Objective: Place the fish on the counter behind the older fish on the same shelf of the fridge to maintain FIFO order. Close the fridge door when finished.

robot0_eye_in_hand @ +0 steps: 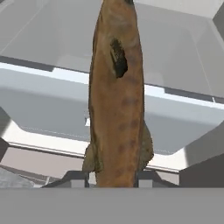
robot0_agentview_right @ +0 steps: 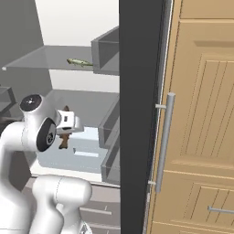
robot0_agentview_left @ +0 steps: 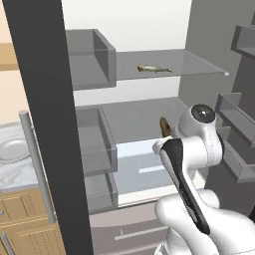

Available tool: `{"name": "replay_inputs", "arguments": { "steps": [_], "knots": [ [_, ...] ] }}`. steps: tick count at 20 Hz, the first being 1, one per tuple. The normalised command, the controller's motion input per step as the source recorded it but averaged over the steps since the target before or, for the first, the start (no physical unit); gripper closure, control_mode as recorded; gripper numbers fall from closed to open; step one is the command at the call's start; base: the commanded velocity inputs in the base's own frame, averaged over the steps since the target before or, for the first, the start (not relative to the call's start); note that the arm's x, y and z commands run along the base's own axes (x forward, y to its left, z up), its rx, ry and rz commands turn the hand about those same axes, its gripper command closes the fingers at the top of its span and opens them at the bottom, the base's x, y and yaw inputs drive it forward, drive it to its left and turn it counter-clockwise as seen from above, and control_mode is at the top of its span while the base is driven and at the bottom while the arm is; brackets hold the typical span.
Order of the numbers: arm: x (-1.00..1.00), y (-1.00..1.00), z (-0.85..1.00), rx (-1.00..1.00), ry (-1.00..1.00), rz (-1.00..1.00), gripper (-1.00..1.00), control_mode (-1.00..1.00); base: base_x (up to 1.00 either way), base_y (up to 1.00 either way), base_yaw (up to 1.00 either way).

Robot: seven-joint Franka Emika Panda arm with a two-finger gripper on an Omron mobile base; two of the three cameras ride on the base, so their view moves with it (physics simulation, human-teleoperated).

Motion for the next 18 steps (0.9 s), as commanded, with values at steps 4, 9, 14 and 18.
{"name": "replay_inputs", "arguments": {
  "steps": [4,9,14,18],
  "knots": [
    [0.96,0.0,0.77,0.0,-0.26,0.32,1.0,-1.0,0.0,0.0,0.0],
    [0.69,0.1,1.0,-0.07,-0.24,0.26,1.0,-1.0,0.0,0.0,0.0],
    [0.42,0.21,0.93,-0.23,-0.13,0.17,1.0,-1.0,0.0,0.0,0.0],
    [0.48,0.26,0.76,-0.35,-0.1,0.07,1.0,-1.0,0.0,0.0,0.0]
  ]
}}
